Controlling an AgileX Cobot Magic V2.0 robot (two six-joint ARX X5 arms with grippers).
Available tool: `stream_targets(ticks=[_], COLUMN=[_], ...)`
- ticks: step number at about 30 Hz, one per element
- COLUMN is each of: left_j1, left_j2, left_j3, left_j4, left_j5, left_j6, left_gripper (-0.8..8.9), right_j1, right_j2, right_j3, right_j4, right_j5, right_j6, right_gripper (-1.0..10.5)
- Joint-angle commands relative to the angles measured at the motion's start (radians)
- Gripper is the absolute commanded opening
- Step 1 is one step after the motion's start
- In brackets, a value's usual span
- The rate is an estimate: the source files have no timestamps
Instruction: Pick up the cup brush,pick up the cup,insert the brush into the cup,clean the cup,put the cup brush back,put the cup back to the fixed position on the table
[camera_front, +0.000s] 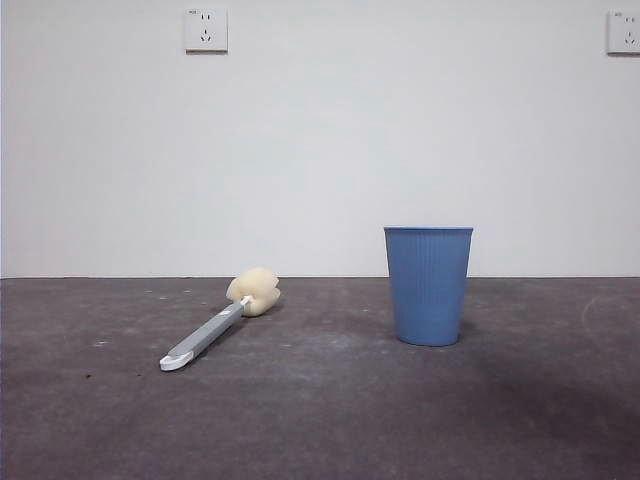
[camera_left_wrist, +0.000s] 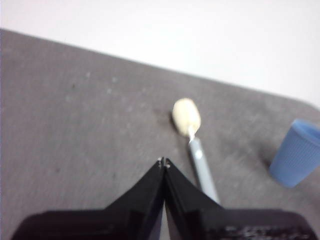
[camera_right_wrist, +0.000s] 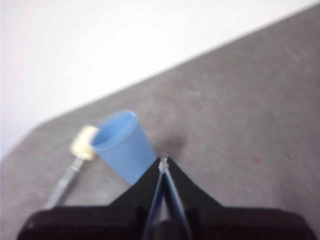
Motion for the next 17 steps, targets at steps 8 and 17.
stream_targets(ticks=[8,17], left_j1=[0.003,0.003], left_j2=[0.059,0.222], left_j3=[0.235,0.475], left_j4=[-0.151,-0.412], left_j5=[0.082,0.258], left_j6=[-0.013,0.182], left_gripper=[-0.07,-0.07], right_j1=[0.003,0.004], right_j2=[0.156,0.393], right_j3=[0.278,0.624], right_j4=[-0.168,-0.525], right_j5=[-0.126,-0.324], right_j6=[-0.015,-0.243], right_gripper=[-0.1,-0.1])
